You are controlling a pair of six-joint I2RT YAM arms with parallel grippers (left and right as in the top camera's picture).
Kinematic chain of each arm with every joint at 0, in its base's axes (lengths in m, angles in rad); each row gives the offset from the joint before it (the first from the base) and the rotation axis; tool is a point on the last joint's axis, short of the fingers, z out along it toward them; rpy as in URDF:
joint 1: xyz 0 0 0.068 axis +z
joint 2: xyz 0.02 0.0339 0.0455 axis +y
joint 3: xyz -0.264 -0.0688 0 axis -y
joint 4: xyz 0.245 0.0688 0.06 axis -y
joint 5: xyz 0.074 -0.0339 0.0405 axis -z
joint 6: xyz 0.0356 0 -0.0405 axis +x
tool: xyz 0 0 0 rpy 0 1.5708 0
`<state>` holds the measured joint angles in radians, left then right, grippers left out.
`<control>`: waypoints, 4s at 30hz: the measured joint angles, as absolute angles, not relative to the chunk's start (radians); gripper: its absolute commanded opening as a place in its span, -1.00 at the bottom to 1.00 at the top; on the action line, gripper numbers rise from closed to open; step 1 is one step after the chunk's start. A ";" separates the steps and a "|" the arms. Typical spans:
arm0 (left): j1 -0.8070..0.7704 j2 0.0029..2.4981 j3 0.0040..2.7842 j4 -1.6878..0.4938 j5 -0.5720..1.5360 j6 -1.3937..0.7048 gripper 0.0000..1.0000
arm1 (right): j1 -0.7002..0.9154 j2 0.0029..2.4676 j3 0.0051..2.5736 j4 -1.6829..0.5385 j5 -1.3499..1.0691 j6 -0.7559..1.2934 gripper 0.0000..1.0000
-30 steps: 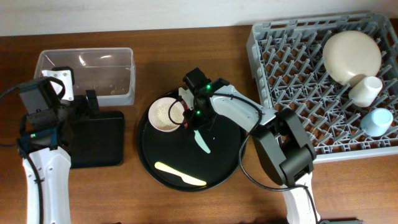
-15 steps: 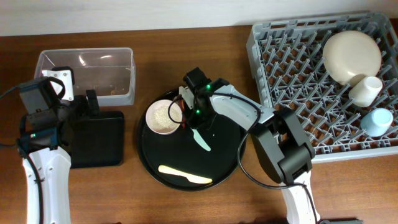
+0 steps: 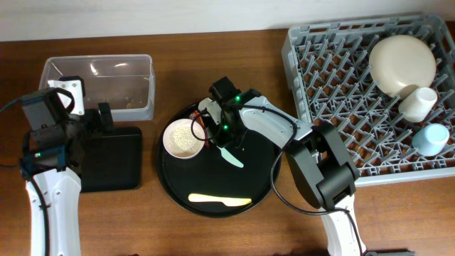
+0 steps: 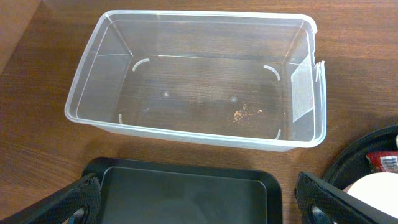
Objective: Sort waste into correct bins and load items into the dishwasher rack
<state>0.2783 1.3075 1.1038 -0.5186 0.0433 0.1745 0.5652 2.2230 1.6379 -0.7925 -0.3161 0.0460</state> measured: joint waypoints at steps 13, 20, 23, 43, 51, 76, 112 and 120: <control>0.278 1.308 1.104 -0.519 0.043 0.175 0.99 | 0.656 2.219 1.653 -0.822 -0.117 -0.066 -0.64; 0.278 1.308 1.104 -0.519 0.043 0.175 0.99 | 0.706 2.218 1.653 -0.820 0.022 -0.072 -0.67; 0.278 1.308 1.104 -0.519 0.043 0.175 0.99 | 0.706 2.217 1.653 -0.821 0.024 -0.072 -0.67; 0.278 1.308 1.104 -0.519 0.043 0.175 0.99 | 0.682 2.214 1.696 -0.933 0.163 -0.072 -0.67; 0.278 1.308 1.104 -0.519 0.043 0.175 0.99 | 0.670 2.214 1.787 -0.968 0.170 -0.075 -0.38; 0.278 1.308 1.104 -0.519 0.043 0.175 0.99 | 0.670 2.224 1.668 -0.765 0.019 -0.094 -0.36; 0.278 1.308 1.104 -0.519 0.043 0.175 0.99 | 0.546 2.193 1.673 -0.828 0.113 -0.105 -0.14; 0.278 1.308 1.104 -0.519 0.043 0.175 0.99 | 0.542 2.193 1.673 -0.834 0.033 -0.097 -0.14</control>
